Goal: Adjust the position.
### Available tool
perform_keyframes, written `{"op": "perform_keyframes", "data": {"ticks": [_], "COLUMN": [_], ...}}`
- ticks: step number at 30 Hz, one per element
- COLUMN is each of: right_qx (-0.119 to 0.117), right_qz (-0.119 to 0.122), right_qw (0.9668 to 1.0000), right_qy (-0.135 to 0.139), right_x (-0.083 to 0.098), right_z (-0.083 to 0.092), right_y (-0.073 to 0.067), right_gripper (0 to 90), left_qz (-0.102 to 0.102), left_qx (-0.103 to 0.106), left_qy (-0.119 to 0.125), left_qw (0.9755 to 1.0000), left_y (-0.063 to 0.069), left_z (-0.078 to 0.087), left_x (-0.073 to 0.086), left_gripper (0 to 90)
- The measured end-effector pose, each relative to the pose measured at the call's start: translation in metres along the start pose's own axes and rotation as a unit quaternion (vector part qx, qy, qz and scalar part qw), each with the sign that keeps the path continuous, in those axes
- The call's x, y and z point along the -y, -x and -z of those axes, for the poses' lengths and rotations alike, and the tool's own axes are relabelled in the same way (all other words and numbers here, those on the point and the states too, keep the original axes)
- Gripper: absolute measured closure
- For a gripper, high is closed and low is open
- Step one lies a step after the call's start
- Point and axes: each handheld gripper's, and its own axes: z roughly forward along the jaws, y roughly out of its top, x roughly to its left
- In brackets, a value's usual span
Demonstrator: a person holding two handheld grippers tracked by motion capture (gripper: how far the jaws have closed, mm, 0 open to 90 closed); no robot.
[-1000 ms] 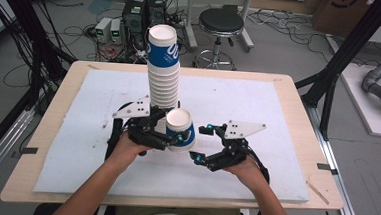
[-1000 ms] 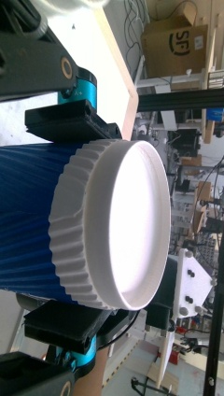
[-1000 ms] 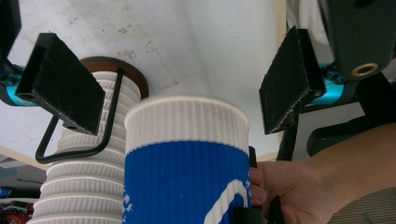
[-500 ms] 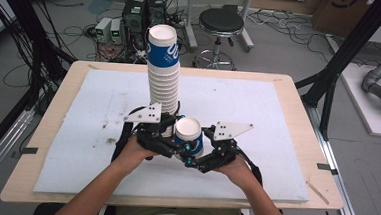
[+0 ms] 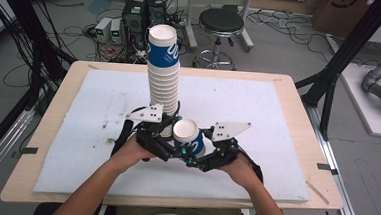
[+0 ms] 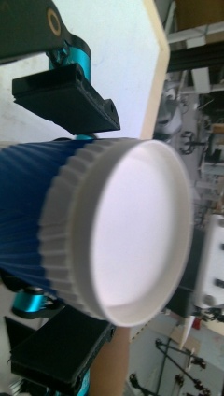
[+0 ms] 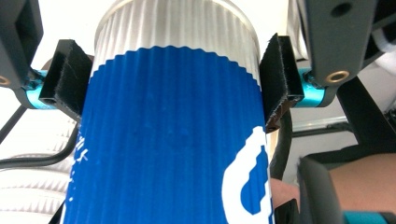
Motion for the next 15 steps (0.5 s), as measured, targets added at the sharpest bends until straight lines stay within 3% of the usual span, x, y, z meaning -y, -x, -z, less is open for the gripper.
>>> {"op": "perform_keyframes", "data": {"ticks": [9, 12, 15], "right_qx": [0.015, 0.003, -0.003], "right_qz": [0.01, 0.014, 0.023], "right_qw": [0.9991, 0.9981, 0.9972], "right_qy": [-0.039, -0.06, -0.071], "right_x": [-0.003, -0.008, -0.01], "right_z": [0.01, 0.012, 0.008], "right_y": [0.006, 0.01, 0.007], "right_gripper": [24.5, 24.5, 24.4], "left_qz": [-0.007, -0.011, -0.019], "left_qx": [-0.012, -0.017, -0.001], "left_qy": [-0.004, -0.008, -0.017], "left_qw": [0.9999, 0.9998, 0.9997], "left_y": [-0.004, -0.004, 0.0], "left_z": [0.01, 0.014, 0.013], "left_x": [-0.001, -0.003, -0.006], "left_gripper": [11.0, 11.0, 11.0]}}
